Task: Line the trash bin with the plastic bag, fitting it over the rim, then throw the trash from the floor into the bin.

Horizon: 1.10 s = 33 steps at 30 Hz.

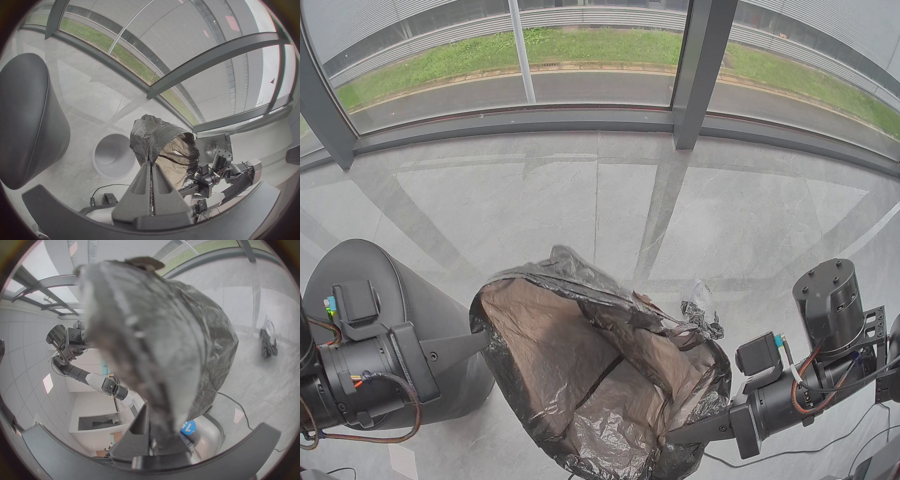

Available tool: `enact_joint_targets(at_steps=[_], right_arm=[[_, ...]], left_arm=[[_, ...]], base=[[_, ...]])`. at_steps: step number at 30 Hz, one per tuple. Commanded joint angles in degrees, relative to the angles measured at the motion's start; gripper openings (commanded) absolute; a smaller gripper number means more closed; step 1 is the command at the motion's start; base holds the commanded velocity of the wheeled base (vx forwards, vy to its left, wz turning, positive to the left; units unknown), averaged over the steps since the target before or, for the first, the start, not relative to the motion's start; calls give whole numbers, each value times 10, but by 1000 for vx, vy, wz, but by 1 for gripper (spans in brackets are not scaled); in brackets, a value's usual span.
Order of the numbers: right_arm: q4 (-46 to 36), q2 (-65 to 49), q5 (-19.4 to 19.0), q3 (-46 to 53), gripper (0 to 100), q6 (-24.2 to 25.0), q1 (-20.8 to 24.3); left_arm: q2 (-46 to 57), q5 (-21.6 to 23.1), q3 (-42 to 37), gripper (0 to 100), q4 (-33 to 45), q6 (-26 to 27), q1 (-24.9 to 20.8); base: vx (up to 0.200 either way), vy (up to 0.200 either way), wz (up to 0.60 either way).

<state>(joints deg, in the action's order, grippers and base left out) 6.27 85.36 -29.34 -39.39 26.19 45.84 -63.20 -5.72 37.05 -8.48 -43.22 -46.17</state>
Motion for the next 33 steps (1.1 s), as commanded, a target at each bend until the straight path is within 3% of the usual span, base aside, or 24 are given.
enact_joint_targets(at_steps=[1,13,16,18,20,22,28,33], right_arm=[[15,39,-10,12,0,2,-10],[49,117,-26,-26,0,2,-6],[64,151,-28,-43,0,-1,-19],[86,178,-32,-51,0,-3,-28],[92,184,-32,-53,0,-3,-28],[118,219,-32,-60,0,-4,-32],[132,271,-32,-92,0,-18,-55],[132,298,-32,-104,0,-26,-64]], left_arm=[[-41,4,-13,0,3,-5,7],[-60,18,-36,0,3,-9,11],[-84,54,-49,0,-6,-8,38],[-100,93,-57,0,-33,-7,83],[-105,105,-59,0,-41,-6,97],[-130,148,-70,0,-72,-5,150],[-192,176,-70,0,-94,15,216],[-214,189,-67,0,-104,19,226]], base=[[0,0,0],[0,0,0],[0,0,0],[0,0,0],[0,0,0],[0,0,0],[0,0,0],[0,0,0]])
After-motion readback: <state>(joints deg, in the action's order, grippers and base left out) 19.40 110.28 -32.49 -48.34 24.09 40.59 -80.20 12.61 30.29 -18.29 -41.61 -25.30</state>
